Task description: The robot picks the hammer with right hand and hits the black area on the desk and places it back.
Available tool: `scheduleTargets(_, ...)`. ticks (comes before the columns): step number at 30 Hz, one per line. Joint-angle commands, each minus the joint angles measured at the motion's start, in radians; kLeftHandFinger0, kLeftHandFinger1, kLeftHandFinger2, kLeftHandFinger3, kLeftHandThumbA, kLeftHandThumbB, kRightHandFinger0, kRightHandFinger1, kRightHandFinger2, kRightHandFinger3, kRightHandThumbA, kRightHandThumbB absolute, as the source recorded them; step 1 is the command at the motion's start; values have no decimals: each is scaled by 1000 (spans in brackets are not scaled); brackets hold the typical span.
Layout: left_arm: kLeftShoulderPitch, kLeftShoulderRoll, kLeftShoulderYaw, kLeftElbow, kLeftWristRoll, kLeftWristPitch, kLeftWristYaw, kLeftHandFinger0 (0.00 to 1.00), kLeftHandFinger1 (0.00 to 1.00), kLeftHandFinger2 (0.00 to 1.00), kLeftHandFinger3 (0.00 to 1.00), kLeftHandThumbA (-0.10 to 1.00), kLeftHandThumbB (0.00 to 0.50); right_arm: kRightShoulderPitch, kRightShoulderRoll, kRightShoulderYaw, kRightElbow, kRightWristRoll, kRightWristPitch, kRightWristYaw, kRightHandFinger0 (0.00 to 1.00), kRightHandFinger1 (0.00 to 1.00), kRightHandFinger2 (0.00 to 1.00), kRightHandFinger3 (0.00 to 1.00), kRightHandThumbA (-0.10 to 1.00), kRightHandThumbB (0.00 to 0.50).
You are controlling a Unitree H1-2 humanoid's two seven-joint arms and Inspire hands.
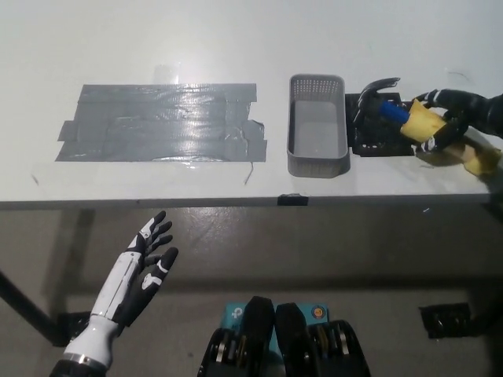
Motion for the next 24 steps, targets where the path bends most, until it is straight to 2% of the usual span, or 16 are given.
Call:
scheduleTargets(1, -4, 10, 10, -22, 9, -21, -1, 793, 910, 970, 1000, 902, 0, -84, -50, -49, -49, 52, -72, -106, 1000, 1000, 1000, 1000, 825, 372)
scheduleTargets(3, -2, 10, 10, -23, 9, -23, -2, 791, 906, 968, 1000, 904, 0, -82, -65, -88, -103, 78, -89, -123, 1000, 1000, 1000, 1000, 788, 342)
scheduleTargets(4, -2, 10, 10, -20, 6, -24, -3, 791, 905, 968, 1000, 906, 0, -88, -84, -99, -148, 69, -108, -165, 1000, 1000, 1000, 1000, 900, 422)
scheduleTargets(5, -4, 11, 10, -16, 9, -31, -2, 789, 903, 968, 1000, 909, 0, -88, -87, -159, -188, 122, -101, -159, 1000, 1000, 1000, 1000, 851, 387)
scheduleTargets(7, -2, 11, 10, -16, 14, -34, 1, 779, 890, 958, 1000, 920, 0, -107, -102, -211, -211, 142, -152, -215, 1000, 1000, 1000, 1000, 943, 462)
scheduleTargets(8, -1, 11, 10, -17, 13, -33, 0, 778, 889, 958, 1000, 921, 0, -112, -105, -233, -227, 148, -157, -228, 1000, 1000, 1000, 1000, 952, 467)
scheduleTargets(9, -2, 9, 12, -18, 10, -32, 1, 778, 889, 957, 1000, 920, 0, -115, -113, -251, -299, 122, -167, -302, 1000, 1000, 1000, 1000, 998, 457)
scheduleTargets(10, -3, 9, 11, -18, 12, -30, 1, 780, 897, 968, 1000, 921, 0, -109, -117, -274, -365, 115, -177, -344, 1000, 1000, 1000, 1000, 1000, 449)
scheduleTargets(11, -4, 7, 12, -18, 8, -25, 0, 786, 912, 988, 1000, 921, 0, -99, -122, -300, -449, 112, -192, -378, 1000, 1000, 1000, 1000, 1000, 417)
scheduleTargets(13, -7, 6, 12, -15, 12, -37, 5, 790, 921, 1000, 1000, 910, 0, -83, -123, -344, -605, 106, -182, -415, 1000, 1000, 1000, 1000, 1000, 411)
scheduleTargets(15, -11, 4, 12, -11, 15, -43, 9, 822, 947, 1000, 1000, 903, 0, -64, -113, -397, -766, 142, -147, -399, 1000, 1000, 1000, 1000, 1000, 446)
scheduleTargets(16, -17, 4, 13, -10, 16, -44, 10, 829, 951, 1000, 1000, 905, 0, -63, -106, -420, -825, 167, -130, -385, 1000, 1000, 1000, 1000, 1000, 448)
scheduleTargets(18, -35, 2, 19, -3, 12, -38, 14, 929, 1000, 1000, 1000, 939, 0, -33, -75, -464, -1027, 218, -80, -356, 1000, 1000, 1000, 1000, 1000, 403)
scheduleTargets(20, -54, -1, 27, 2, 6, -32, 18, 1000, 1000, 1000, 1000, 960, 12, 27, -44, -478, -1203, 276, -72, -322, 1000, 1000, 1000, 1000, 1000, 431)
scheduleTargets(21, -78, -2, 31, 13, 5, -29, 21, 1000, 1000, 1000, 1000, 991, 22, 56, -27, -476, -1285, 300, -71, -309, 1000, 1000, 1000, 1000, 1000, 446)
scheduleTargets(24, -110, -1, 28, 22, 10, -9, 17, 1000, 1000, 1000, 1000, 1000, 50, 169, -2, -464, -1483, 321, -45, -288, 1000, 1000, 1000, 1000, 1000, 443)
